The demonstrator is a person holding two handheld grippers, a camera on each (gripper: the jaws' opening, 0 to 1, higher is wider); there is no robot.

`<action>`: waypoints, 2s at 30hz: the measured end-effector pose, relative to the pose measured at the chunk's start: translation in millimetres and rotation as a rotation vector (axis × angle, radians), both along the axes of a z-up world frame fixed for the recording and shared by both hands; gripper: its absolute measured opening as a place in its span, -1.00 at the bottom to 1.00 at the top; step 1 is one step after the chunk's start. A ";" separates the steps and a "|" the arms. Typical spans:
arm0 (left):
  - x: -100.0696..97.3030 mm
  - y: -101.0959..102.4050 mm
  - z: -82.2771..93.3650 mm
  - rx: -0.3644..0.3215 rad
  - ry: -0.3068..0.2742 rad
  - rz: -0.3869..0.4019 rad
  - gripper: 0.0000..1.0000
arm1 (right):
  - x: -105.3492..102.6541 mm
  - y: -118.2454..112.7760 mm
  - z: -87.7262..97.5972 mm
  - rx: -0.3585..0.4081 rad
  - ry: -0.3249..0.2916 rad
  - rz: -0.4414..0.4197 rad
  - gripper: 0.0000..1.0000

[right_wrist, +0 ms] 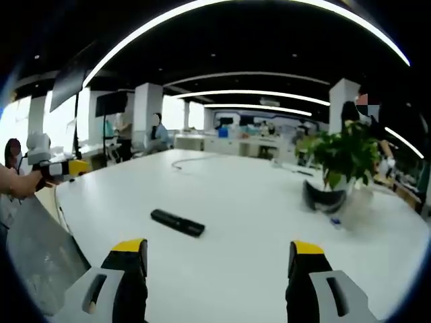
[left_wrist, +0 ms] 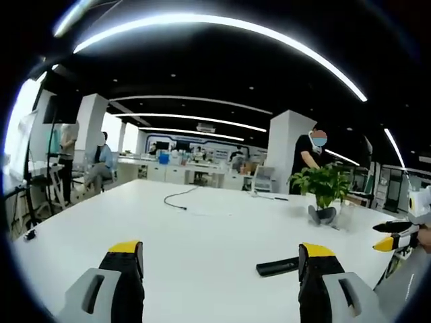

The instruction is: Press the specified remote control buttons in sequence, fully releasing each button before pressing the next.

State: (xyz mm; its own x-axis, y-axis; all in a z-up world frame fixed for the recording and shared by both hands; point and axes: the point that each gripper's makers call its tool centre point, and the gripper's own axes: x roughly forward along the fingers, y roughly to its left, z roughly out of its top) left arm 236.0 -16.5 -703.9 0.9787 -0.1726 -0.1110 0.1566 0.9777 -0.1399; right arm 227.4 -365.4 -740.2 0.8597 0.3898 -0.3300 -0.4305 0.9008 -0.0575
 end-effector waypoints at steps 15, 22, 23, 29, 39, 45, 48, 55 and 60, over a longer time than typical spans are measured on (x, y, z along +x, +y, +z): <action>2.9 -2.7 -3.3 0.002 0.013 -0.025 0.96 | -0.7 -1.7 -1.8 -0.024 0.004 -0.003 0.65; 2.2 -5.2 -7.3 0.010 0.032 -0.032 0.95 | -0.9 -4.4 -0.7 -0.015 0.000 -0.013 0.61; 2.8 -5.3 -8.3 0.015 0.036 -0.034 0.95 | -0.9 -4.6 -0.8 -0.015 0.001 -0.014 0.60; 2.7 -9.8 -11.7 0.037 0.051 -0.052 0.95 | -1.4 -5.1 -0.9 -0.018 0.001 -0.014 0.58; 2.3 -17.4 -16.3 0.069 0.077 -0.089 0.94 | -1.2 -7.7 1.0 -0.014 -0.007 -0.028 0.51; 2.4 -18.6 -15.8 0.046 0.077 -0.100 0.95 | -0.4 -6.0 2.7 -0.030 -0.022 -0.019 0.47; 1.5 -18.8 -9.6 0.024 0.046 -0.103 0.96 | -0.1 -7.3 1.6 -0.032 -0.016 -0.021 0.45; 3.9 -17.9 -10.4 0.031 0.047 -0.096 1.00 | 1.7 -15.0 -4.3 -0.039 0.013 -0.056 0.43; 4.8 -27.8 -15.1 0.062 0.070 -0.145 0.99 | 2.2 -16.1 -9.8 -0.063 0.037 -0.060 0.42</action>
State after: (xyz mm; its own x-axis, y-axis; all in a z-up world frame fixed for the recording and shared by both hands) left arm 240.9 -44.3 -719.0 0.9337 -0.3017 -0.1929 0.2882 0.9528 -0.0952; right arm 229.5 -381.5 -750.0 0.8676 0.3156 -0.3843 -0.3789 0.9201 -0.0997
